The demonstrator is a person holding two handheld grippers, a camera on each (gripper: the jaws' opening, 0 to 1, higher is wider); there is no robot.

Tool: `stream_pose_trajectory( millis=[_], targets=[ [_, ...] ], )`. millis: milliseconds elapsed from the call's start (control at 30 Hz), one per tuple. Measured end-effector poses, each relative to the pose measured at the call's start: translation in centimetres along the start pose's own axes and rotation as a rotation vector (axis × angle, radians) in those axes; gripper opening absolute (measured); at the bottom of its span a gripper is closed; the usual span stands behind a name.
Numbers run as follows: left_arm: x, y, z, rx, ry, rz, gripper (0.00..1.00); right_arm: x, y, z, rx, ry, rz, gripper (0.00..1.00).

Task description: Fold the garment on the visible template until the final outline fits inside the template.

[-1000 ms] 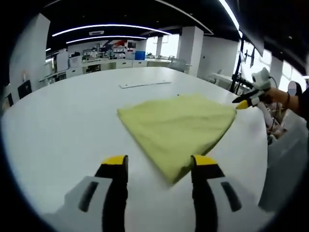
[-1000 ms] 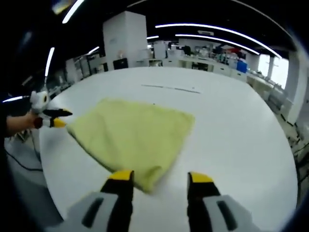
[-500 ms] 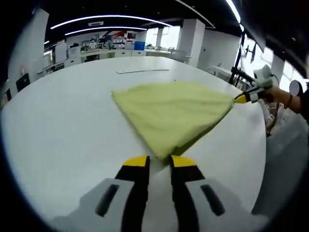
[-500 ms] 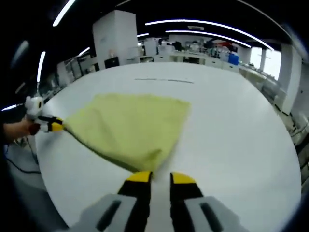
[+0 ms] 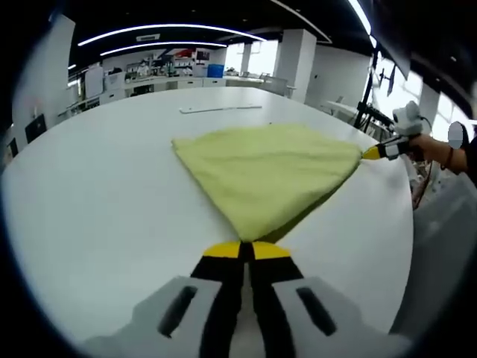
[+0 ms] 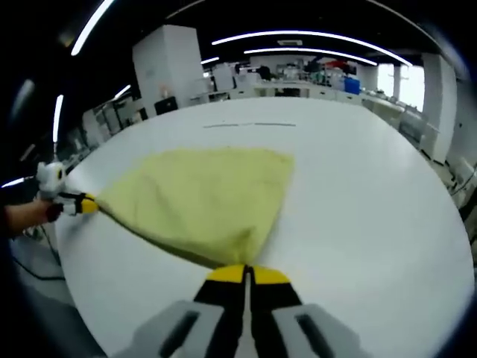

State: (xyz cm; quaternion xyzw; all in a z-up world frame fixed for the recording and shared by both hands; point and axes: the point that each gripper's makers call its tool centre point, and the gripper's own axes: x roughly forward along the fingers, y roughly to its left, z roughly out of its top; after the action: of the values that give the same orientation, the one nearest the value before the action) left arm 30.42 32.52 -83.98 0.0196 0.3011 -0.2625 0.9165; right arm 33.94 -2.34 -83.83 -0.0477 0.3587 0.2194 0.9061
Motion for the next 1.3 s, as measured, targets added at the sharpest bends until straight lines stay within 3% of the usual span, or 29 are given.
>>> stream_pose_trajectory(
  millis=[233,400,667,933,1200,1300],
  targets=[
    [-0.1,0.2,0.2,0.007,-0.014,-0.003,0.0,-1.2,-0.4,1.6,-0.229,-0.015,0.002,0.0],
    [-0.2,0.1,0.4,0.013,-0.016,-0.001,0.0,-2.1,0.2,3.7,-0.302,-0.084,0.041,0.0],
    [-0.1,0.0,0.3,0.019,-0.008,-0.002,0.0,-1.8,0.5,1.4,-0.315,-0.015,0.092,0.0],
    [-0.3,0.1,0.2,0.047,-0.002,-0.007,0.0,-0.9,0.3,-0.7,-0.264,0.028,0.102,0.0],
    [-0.6,0.0,0.2,0.047,0.01,-0.01,0.0,-0.6,0.5,-1.7,-0.18,0.029,0.134,0.0],
    [-0.6,-0.1,0.1,0.043,0.011,-0.009,0.0,-0.8,0.5,-1.5,-0.089,-0.004,0.128,0.0]
  ],
)
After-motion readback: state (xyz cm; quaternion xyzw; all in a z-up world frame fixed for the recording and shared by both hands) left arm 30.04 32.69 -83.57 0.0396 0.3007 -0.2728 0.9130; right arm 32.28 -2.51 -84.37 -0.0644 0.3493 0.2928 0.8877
